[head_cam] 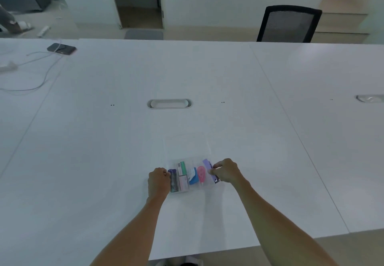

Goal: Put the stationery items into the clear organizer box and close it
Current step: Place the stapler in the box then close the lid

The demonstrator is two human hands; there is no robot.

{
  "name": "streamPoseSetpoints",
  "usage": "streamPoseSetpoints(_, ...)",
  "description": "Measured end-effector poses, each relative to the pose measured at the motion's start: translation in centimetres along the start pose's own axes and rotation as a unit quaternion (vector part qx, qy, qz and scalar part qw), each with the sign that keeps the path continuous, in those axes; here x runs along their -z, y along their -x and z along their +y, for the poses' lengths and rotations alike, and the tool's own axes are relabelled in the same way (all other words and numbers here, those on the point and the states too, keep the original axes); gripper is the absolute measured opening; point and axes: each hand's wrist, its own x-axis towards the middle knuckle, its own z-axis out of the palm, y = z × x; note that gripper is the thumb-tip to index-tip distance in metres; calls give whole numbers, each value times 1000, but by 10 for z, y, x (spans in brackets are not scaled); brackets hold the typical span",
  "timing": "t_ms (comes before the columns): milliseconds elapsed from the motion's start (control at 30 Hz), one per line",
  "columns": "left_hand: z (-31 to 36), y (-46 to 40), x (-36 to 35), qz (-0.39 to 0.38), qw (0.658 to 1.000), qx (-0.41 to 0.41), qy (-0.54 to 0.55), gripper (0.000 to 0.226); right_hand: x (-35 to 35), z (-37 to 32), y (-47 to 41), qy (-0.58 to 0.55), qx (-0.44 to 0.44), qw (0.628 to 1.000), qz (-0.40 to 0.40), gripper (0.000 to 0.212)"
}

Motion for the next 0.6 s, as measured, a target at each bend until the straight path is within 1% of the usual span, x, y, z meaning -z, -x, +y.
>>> streamPoseSetpoints(133,-5,2,0,-8,1000,0,-5,28,-13,-3,4,38,5,999,20,30)
streamPoseSetpoints(267,-8,3,1,-13,1000,-6,-12,27,-20,-11,10,104,21,994,40,36)
streamPoseSetpoints(300,-8,3,1,-13,1000,-5,-11,27,-21,-14,11,122,22,991,45,33)
streamPoseSetpoints(367,-8,2,1,-14,1000,-7,-12,27,-21,-15,9,153,17,986,62,19)
streamPoseSetpoints(500,-10,-2,1,-18,1000,-7,-12,25,-23,-15,4,144,4,988,61,11)
streamPoseSetpoints(600,-10,-3,1,-21,1000,-5,-19,25,-20,-16,1,109,6,991,73,23)
